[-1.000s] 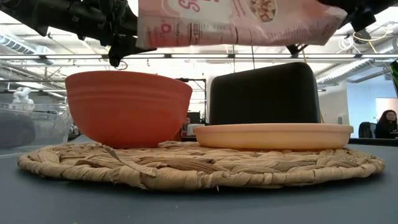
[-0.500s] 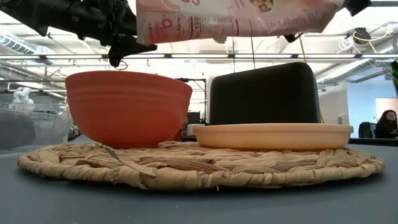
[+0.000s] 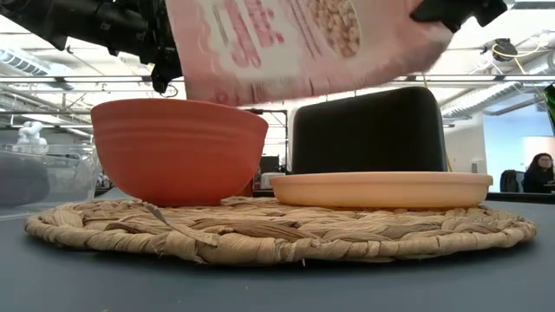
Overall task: Arrange a breakfast setting
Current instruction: Pour the cereal from the cereal box into the orange bowl
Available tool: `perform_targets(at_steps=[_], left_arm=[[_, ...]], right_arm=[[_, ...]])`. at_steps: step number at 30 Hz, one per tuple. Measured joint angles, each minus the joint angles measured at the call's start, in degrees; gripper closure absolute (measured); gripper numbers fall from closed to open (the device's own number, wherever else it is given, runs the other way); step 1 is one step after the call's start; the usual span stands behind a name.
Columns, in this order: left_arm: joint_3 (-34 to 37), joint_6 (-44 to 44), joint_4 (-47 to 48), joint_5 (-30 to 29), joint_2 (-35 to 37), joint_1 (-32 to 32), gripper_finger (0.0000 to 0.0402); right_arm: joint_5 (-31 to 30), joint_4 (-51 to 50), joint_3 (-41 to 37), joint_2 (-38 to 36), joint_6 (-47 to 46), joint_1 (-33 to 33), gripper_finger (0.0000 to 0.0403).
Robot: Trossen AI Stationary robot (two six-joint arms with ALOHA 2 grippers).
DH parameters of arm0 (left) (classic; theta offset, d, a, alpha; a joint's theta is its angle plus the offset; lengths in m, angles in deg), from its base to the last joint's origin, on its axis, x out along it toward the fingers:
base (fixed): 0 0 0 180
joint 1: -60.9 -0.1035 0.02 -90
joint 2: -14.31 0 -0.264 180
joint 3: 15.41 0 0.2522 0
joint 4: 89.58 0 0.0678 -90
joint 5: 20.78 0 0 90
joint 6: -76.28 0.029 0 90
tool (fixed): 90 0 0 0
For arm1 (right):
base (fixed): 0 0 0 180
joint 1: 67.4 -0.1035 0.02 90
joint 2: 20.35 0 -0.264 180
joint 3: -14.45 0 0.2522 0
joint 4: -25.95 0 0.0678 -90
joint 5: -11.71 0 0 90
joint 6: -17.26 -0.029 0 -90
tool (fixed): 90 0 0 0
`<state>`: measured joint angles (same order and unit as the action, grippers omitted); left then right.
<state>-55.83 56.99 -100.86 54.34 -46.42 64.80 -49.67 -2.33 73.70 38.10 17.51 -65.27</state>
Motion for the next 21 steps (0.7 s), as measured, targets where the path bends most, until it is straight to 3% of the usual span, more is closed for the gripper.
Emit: perform_targets(at_steps=[10, 16, 21], left_arm=[[0.0, 0.6, 0.0, 0.0, 0.0, 0.0, 0.022], [0.0, 0.8, 0.1, -0.1, 0.0, 0.0, 0.022], [0.0, 1.1, 0.2, -0.1, 0.0, 0.0, 0.022]], right_arm=[[0.0, -3.0, 1.0, 0.8, 0.0, 0.0, 0.0211], [0.0, -7.2, 7.5, 0.7, 1.7, 0.0, 0.0211], [0.0, -8.7, 7.6, 1.6, 1.8, 0.0, 0.0211]])
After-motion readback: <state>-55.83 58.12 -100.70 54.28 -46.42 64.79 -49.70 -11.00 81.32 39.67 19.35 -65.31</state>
